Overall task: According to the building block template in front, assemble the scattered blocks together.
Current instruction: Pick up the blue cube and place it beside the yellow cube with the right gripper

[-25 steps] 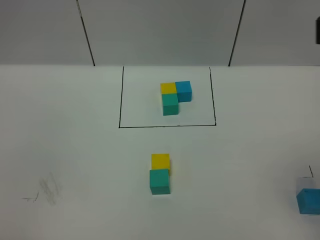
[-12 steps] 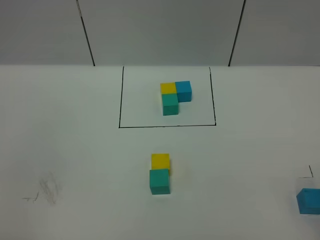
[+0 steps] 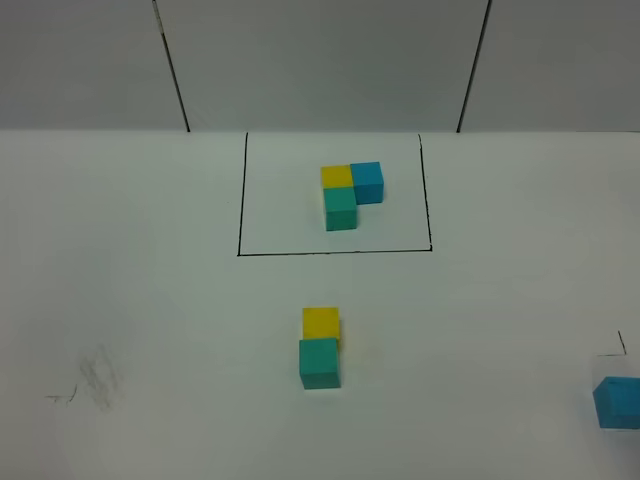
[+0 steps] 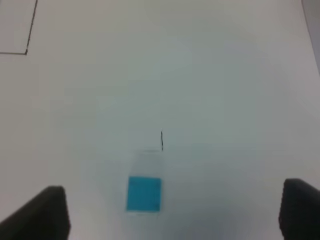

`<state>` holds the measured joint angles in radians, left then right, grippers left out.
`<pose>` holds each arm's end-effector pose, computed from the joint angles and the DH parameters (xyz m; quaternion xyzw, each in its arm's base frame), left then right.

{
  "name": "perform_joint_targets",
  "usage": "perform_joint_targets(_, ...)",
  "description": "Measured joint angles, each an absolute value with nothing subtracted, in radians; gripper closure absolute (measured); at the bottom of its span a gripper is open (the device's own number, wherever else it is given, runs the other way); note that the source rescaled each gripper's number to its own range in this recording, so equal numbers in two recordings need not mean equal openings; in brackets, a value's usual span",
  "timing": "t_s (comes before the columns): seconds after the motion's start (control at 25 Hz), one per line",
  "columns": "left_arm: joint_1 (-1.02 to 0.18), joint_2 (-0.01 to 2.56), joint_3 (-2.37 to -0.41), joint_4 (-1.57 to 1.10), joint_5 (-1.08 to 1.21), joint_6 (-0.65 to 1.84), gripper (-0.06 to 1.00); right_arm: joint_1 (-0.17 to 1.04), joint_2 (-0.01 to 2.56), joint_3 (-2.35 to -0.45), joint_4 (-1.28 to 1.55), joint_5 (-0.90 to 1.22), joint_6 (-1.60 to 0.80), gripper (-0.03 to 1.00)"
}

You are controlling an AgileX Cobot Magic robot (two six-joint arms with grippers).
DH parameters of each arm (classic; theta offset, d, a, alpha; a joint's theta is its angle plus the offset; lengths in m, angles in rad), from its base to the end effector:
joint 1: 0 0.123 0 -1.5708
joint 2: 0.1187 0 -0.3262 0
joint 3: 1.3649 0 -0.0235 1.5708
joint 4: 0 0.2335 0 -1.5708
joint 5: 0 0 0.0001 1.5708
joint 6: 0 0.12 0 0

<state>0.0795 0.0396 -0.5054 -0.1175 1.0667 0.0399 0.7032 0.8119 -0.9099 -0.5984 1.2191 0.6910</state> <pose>-0.0306 -0.0148 0.2586 -0.0156 0.8619 -0.0286 0.5060 0.1082 0.0085 0.3668 -0.0301 0.9212 -0.0625 0.3829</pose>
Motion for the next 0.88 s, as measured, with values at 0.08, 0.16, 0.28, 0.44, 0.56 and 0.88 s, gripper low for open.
perform_joint_targets(0.08, 0.079, 0.040, -0.505, -0.118, 1.067, 0.040, 0.30, 0.698, 0.814, -0.911, -0.571, 1.219, 0.654, 0.13)
perform_joint_targets(0.16, 0.079, 0.040, -0.505, -0.118, 1.067, 0.040, 0.30, 0.695, 0.827, -0.914, -0.564, 1.219, 0.640, 0.13)
perform_joint_targets(0.28, 0.079, 0.040, -0.505, -0.118, 1.067, 0.040, 0.30, 0.693, 0.851, -0.916, -0.565, 1.219, 0.636, 0.13)
perform_joint_targets(0.44, 0.079, 0.040, -0.505, -0.118, 1.067, 0.040, 0.30, 0.693, 0.877, -0.916, -0.584, 1.219, 0.637, 0.13)
perform_joint_targets(0.56, 0.079, 0.040, -0.505, -0.118, 1.067, 0.040, 0.30, 0.693, 0.881, -0.916, -0.586, 1.219, 0.639, 0.13)
perform_joint_targets(0.88, 0.079, 0.040, -0.505, -0.118, 1.067, 0.040, 0.30, 0.368, 0.899, -0.916, -0.399, 1.216, 0.433, 0.13)
